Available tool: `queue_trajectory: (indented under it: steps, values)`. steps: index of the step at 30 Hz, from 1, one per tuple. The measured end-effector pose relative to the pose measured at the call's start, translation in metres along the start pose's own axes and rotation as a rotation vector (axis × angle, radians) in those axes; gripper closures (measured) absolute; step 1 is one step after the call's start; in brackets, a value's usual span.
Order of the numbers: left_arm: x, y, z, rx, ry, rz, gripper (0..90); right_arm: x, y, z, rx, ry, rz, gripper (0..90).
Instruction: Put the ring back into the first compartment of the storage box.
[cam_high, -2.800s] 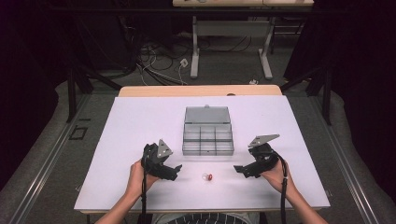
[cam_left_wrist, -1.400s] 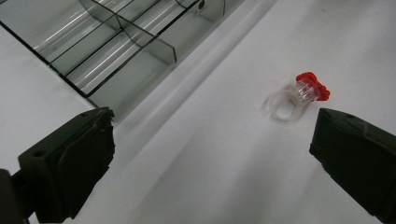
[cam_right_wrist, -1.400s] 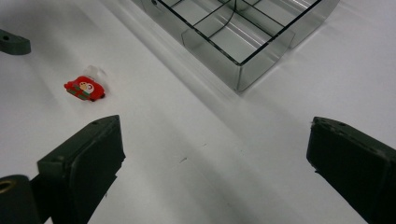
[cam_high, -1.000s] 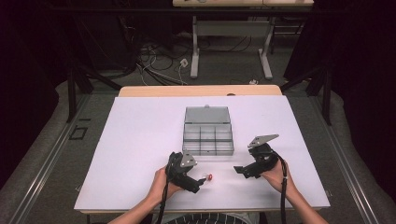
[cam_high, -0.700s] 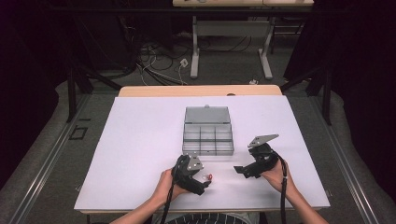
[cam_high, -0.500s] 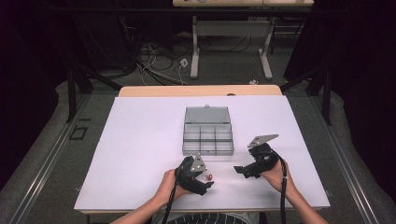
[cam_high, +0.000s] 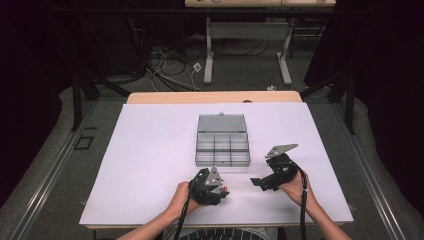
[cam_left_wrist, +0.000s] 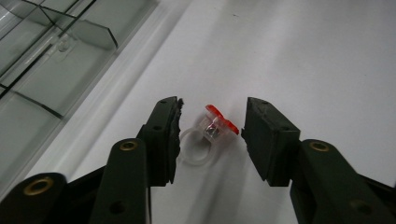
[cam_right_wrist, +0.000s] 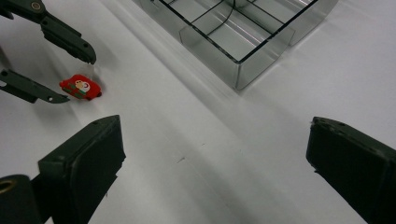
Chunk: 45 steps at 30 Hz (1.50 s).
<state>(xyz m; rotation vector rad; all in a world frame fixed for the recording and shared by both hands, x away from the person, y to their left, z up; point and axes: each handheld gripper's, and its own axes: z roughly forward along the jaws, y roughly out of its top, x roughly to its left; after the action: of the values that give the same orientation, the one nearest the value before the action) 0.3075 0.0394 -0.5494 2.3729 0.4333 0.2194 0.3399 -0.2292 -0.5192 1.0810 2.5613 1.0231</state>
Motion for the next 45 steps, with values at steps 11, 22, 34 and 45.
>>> queue_trajectory:
  steps: [11,22,34,45]
  values:
    - [0.001,-0.003,0.004,0.014,-0.013,0.03,67.9,-0.001,0.0,0.001,-0.01,-0.003,-0.007,3.9]
    - [0.003,-0.007,0.002,-0.018,-0.018,0.018,70.7,-0.001,0.0,0.0,0.005,0.002,-0.011,4.0]
    - [0.009,-0.013,-0.01,-0.072,0.005,-0.004,70.6,0.0,-0.001,0.002,-0.005,-0.01,-0.008,4.0]
    - [0.015,-0.018,-0.019,-0.065,0.037,-0.034,70.5,-0.001,-0.001,0.001,0.006,-0.009,-0.01,4.0]
